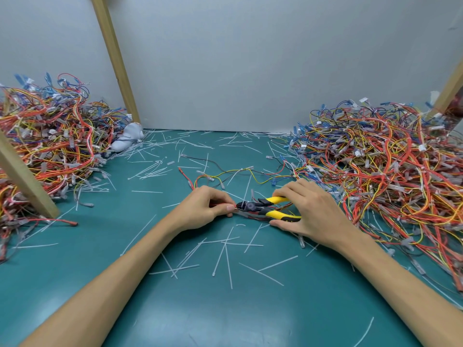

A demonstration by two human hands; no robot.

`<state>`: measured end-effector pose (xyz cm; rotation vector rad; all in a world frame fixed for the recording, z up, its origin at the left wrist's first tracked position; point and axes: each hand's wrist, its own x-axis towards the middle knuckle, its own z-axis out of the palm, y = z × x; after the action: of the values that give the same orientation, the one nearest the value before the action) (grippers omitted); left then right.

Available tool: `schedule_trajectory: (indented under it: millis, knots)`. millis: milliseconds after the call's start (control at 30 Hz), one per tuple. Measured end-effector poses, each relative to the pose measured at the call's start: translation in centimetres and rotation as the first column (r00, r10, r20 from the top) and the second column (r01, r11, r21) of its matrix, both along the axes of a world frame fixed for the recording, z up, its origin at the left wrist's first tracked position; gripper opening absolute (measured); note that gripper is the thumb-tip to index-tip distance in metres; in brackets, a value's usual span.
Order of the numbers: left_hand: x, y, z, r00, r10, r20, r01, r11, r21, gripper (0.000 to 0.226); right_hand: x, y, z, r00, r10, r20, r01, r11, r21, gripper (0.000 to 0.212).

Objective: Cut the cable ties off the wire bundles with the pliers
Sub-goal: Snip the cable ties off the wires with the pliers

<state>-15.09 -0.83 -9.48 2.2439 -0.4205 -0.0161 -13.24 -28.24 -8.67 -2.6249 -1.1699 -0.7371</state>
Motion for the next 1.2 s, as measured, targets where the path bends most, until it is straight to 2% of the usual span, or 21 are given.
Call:
schedule_trajectory:
  millis: [267, 1200]
  knots:
    - [-0.07, 0.15, -0.02, 1.0, -0.021, -0.005, 0.021, 0.999, -0.033, 0.019, 0.21, -0.26, -0.13, 0.998, 0.002, -0.064, -0.002, 1.0, 0.006, 0.051]
    - [-0.04, 0.1, -0.18, 1.0, -0.03, 0.006, 0.03, 0.998, -0.05, 0.018, 0.43, -0.34, -0.37, 0.999, 0.019, -0.038, -0.018, 1.0, 0.024, 0.048]
